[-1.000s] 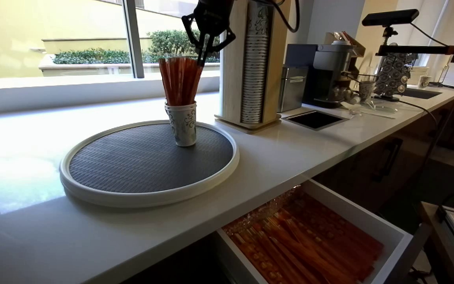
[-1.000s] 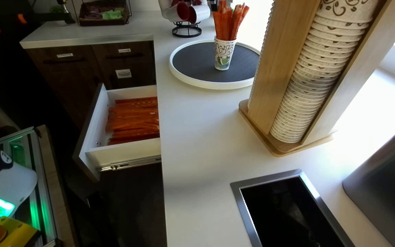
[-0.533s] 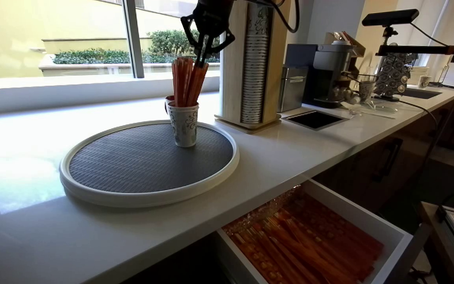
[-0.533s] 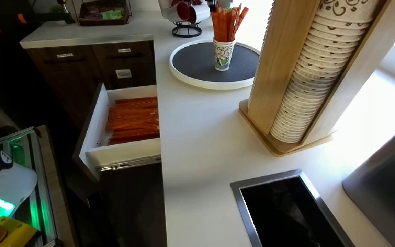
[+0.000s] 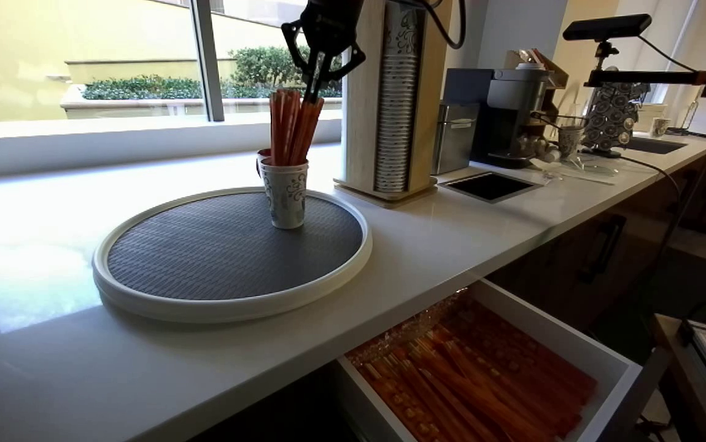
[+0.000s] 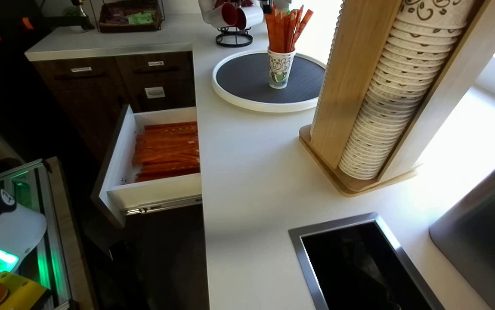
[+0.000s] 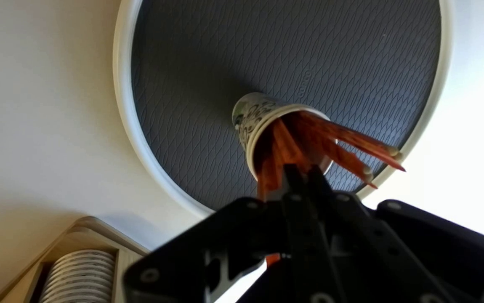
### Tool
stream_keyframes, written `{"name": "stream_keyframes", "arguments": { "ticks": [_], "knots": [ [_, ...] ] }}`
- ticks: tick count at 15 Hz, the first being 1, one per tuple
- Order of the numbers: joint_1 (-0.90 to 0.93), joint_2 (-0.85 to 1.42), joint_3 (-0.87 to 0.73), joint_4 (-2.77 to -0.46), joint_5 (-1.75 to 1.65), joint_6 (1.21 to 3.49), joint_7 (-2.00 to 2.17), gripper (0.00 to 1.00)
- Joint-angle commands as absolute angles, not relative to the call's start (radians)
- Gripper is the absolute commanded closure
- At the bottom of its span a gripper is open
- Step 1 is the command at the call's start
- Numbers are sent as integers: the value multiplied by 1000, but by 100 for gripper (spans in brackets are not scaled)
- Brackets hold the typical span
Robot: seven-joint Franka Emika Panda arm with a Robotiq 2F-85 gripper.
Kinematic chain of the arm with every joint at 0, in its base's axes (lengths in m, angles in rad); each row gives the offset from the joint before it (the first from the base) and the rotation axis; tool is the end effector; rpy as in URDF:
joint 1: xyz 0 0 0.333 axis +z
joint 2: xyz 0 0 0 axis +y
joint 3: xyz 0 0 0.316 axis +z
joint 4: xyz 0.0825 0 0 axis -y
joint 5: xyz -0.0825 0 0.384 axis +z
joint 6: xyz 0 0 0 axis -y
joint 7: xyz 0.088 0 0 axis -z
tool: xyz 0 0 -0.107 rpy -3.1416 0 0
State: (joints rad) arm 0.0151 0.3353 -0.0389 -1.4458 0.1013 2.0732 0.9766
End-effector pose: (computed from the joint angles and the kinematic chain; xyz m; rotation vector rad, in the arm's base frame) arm 0.6897 -0.0072 0.5280 -2.5365 1.4390 -0.3257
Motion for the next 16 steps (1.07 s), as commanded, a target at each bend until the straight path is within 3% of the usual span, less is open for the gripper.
{"name": "stream_keyframes", "arguments": {
  "ticks": [1,16],
  "knots": [
    [22,321,-45,-1447,110,2044,989,98],
    [26,310,-44,-1439,104,2031,991,98]
  ]
}}
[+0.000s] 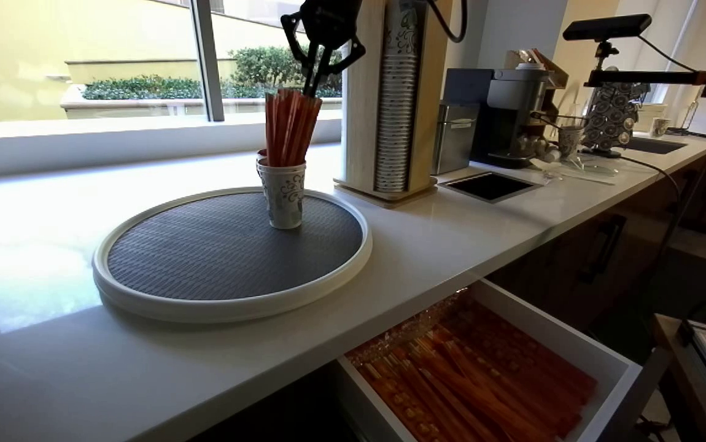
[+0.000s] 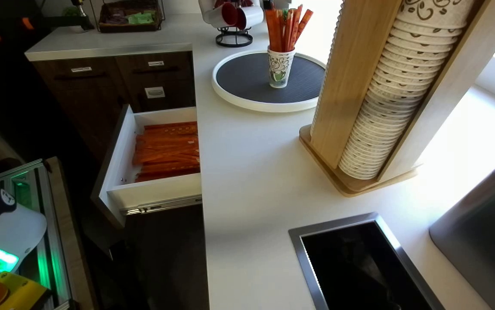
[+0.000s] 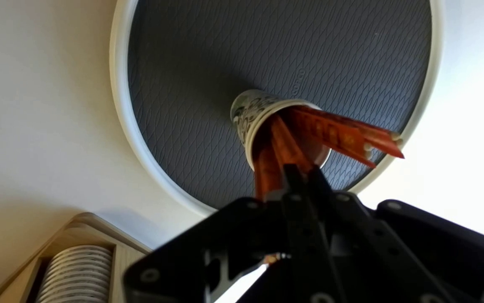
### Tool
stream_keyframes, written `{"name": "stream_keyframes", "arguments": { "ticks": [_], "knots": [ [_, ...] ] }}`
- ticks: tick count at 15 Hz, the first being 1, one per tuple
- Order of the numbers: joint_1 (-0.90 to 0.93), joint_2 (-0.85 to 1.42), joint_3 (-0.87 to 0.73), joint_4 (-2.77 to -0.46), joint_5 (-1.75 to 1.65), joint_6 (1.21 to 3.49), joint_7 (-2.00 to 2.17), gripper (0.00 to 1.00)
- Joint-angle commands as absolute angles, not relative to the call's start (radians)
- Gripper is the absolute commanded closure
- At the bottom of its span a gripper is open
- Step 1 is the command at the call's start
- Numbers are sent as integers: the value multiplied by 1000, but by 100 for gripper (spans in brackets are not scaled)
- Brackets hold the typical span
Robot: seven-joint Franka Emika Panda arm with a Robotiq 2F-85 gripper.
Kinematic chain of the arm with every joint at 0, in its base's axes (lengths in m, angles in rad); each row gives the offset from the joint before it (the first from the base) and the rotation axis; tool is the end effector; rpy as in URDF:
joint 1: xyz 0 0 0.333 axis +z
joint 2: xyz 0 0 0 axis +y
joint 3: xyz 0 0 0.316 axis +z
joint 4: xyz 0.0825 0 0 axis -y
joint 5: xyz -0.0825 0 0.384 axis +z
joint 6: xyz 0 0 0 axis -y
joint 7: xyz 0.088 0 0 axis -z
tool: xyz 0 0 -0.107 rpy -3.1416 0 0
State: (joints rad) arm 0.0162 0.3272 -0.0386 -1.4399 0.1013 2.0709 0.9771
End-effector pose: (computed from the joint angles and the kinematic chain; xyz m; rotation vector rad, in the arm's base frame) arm 0.6884 -0.0063 0.5363 -2.5309 1.4332 -0.3394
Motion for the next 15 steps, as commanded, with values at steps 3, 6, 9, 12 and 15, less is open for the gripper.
{"name": "stream_keyframes", "arguments": {
  "ticks": [3,6,9,12,15],
  "knots": [
    [27,304,-44,-1438,101,2022,993,98],
    [28,297,-44,-1435,98,2010,994,98],
    [28,289,-45,-1435,96,2004,996,98],
    [29,282,-45,-1436,92,2003,999,98],
    [30,272,-47,-1435,85,1997,1007,98]
  ]
}}
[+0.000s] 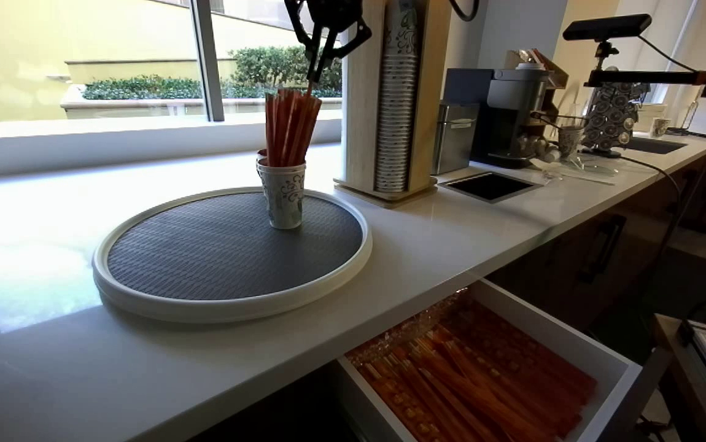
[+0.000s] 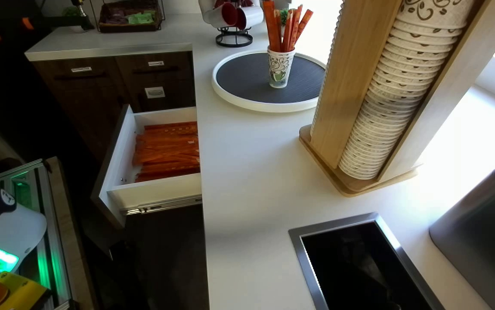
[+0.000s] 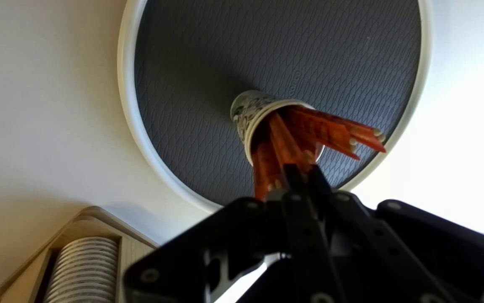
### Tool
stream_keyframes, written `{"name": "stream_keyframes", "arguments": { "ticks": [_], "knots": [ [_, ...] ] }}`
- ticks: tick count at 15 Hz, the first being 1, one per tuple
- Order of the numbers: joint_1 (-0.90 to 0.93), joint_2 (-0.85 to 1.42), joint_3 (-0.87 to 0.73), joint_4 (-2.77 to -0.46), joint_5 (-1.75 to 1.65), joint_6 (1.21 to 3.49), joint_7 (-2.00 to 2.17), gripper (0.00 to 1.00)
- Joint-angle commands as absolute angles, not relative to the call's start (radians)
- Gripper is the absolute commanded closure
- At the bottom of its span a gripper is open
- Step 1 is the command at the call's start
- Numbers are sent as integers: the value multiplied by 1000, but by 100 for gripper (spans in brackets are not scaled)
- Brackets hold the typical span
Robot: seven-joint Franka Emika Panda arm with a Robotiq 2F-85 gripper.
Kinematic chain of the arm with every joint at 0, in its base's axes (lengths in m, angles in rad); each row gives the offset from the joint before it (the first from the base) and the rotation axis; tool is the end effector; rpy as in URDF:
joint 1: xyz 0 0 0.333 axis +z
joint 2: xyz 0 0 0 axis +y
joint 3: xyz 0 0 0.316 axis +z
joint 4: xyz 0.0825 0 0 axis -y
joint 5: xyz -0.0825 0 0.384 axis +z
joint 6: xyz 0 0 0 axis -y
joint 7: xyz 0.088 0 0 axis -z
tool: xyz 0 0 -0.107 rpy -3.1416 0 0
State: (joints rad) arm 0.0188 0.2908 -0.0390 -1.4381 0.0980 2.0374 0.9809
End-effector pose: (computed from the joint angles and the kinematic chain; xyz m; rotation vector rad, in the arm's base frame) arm 0.6782 -0.0046 0.5582 -2.5301 1.4289 -0.3449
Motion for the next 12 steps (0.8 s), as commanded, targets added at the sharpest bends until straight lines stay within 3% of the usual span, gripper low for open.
{"name": "stream_keyframes", "arguments": {
  "ticks": [1,12],
  "knots": [
    [30,268,-47,-1435,83,1993,1009,98],
    [35,223,-42,-1433,66,1964,1049,98]
  ]
}}
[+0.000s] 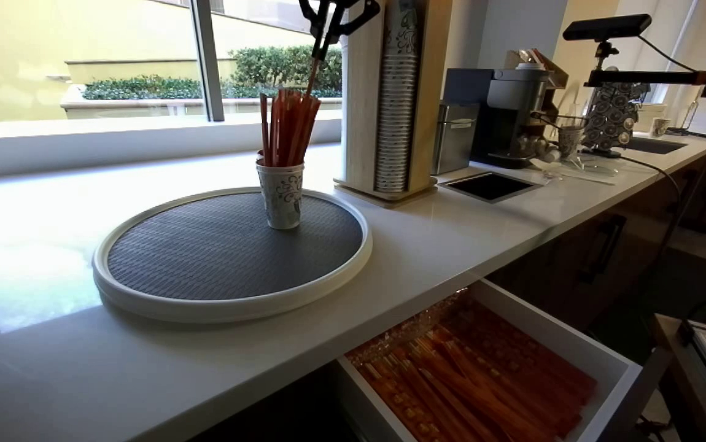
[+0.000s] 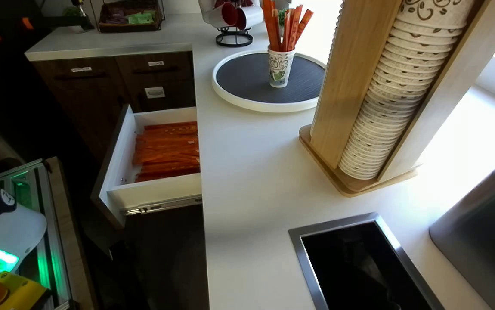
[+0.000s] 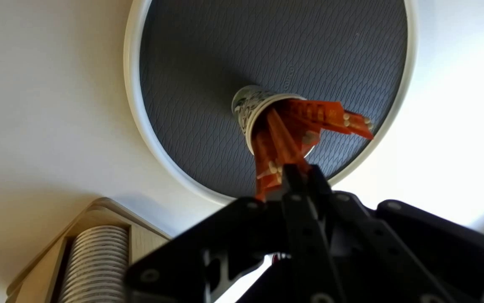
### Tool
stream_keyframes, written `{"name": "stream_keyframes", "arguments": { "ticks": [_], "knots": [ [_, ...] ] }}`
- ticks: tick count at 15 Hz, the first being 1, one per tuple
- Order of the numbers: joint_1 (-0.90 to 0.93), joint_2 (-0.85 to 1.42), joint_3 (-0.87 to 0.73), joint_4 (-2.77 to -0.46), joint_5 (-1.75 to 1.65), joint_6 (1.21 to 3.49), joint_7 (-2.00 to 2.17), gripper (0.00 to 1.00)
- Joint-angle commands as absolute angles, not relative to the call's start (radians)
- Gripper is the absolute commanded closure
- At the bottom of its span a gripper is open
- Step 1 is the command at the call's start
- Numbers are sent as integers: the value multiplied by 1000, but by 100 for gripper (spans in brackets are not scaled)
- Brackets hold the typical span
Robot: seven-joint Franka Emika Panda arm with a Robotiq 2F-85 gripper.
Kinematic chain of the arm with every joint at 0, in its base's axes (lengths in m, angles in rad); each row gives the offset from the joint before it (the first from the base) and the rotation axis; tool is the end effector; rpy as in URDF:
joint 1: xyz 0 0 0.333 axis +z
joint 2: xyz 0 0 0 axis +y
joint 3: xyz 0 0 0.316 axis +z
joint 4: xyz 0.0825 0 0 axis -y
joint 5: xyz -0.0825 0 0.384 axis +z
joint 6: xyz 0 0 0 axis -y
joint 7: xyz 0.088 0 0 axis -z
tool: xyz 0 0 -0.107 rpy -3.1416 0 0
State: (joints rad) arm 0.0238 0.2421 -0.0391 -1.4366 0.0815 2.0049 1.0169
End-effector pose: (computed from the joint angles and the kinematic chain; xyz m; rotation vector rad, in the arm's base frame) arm 0.6642 -0.0021 0.5878 -2.5090 1.4560 -0.3699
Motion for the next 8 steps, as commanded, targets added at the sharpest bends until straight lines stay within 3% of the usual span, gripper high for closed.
{"name": "stream_keyframes", "arguments": {
  "ticks": [1,8],
  "knots": [
    [36,219,-41,-1432,64,1960,1051,98],
    [40,205,-40,-1418,49,1936,1068,98]
  ]
}}
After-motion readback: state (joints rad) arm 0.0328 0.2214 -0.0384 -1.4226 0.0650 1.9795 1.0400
